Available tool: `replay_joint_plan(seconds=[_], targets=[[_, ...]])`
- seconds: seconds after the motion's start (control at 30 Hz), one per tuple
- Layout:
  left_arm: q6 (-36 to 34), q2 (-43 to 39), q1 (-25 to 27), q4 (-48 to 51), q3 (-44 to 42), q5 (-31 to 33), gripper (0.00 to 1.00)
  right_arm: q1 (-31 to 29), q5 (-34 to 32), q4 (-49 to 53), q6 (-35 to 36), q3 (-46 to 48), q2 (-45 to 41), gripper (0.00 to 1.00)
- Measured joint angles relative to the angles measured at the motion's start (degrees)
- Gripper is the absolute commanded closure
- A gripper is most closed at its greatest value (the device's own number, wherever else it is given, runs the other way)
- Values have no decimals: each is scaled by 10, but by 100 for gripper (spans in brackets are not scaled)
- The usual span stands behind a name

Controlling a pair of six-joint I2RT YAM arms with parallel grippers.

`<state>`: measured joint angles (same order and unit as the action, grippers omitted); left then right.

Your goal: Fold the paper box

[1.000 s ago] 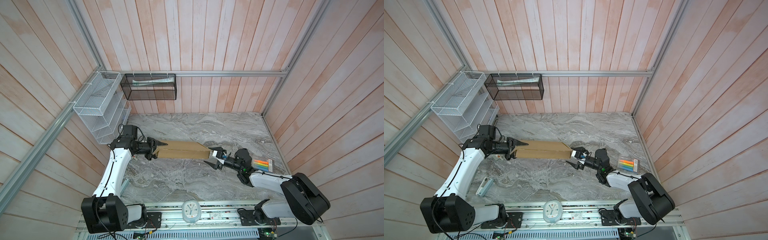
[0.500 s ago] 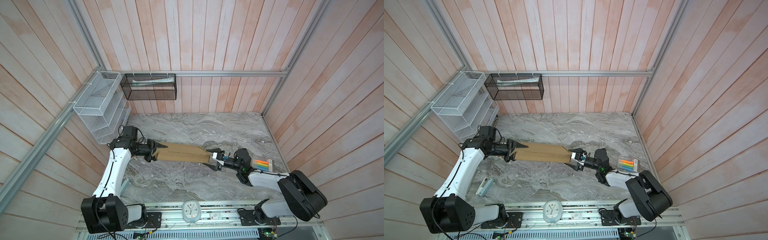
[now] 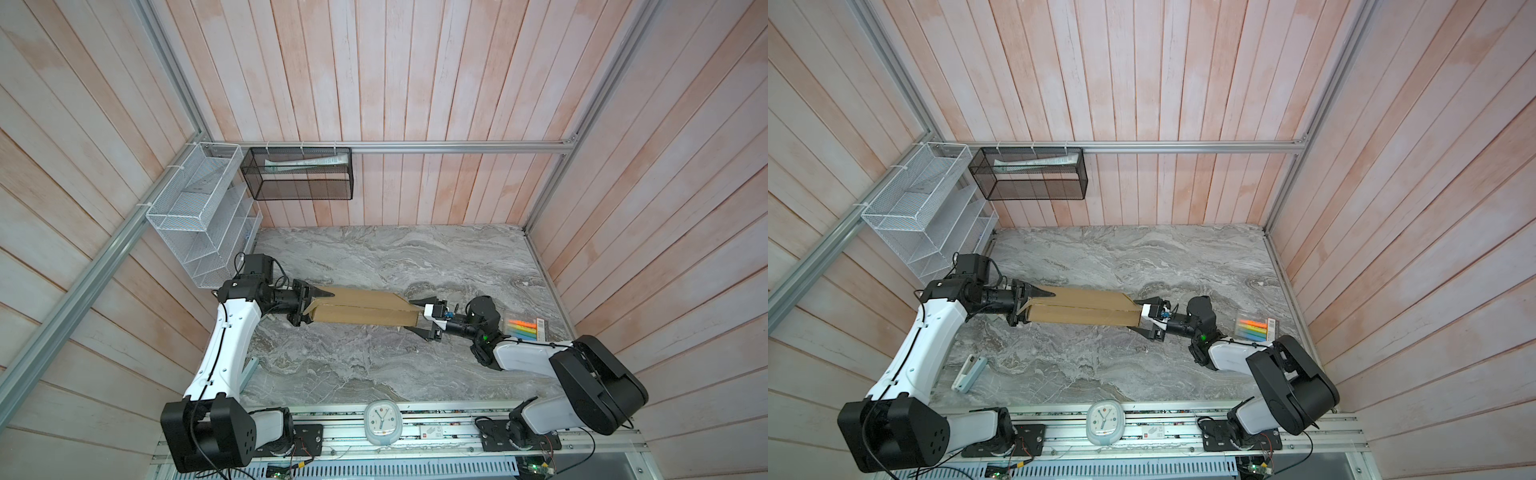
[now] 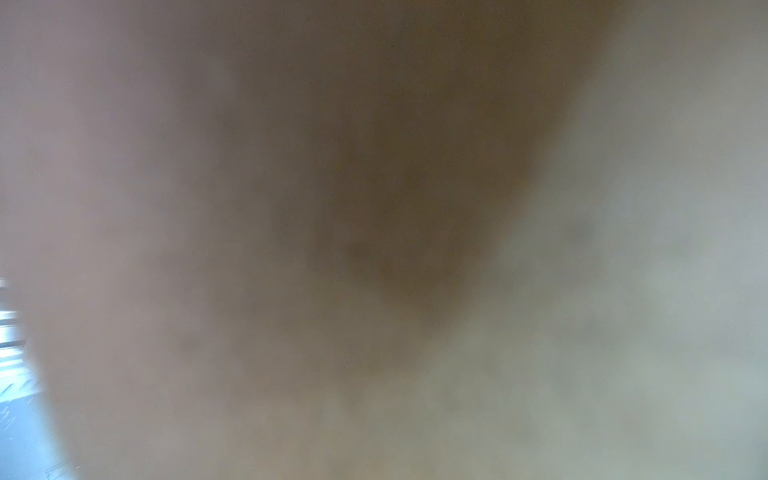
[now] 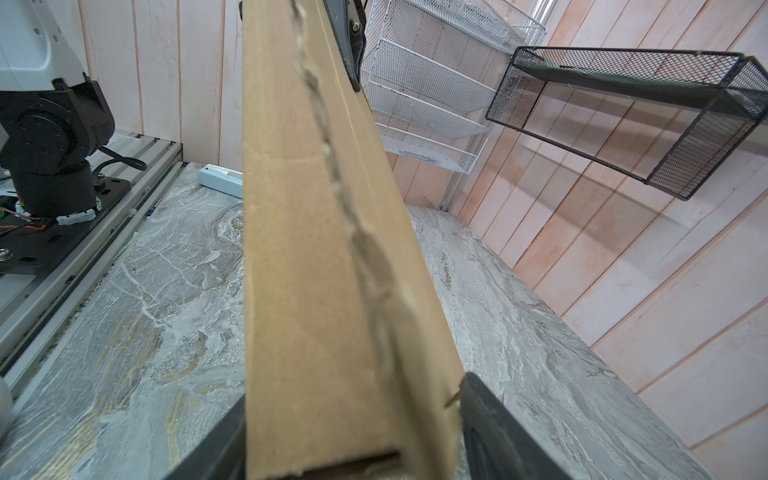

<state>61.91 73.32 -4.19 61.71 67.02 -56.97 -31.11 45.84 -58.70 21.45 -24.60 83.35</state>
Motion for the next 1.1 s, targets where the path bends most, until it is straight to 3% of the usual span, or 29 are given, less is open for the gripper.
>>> replay_joint_plan(seconds=[0.57,1.1], targets=[[0,-4,-3,-10,-11,2,66,-34,-68,0,11,-7,4,30],[2,-4,-6,-13,-14,3,67,-44,-86,0,23,-12,10,40]])
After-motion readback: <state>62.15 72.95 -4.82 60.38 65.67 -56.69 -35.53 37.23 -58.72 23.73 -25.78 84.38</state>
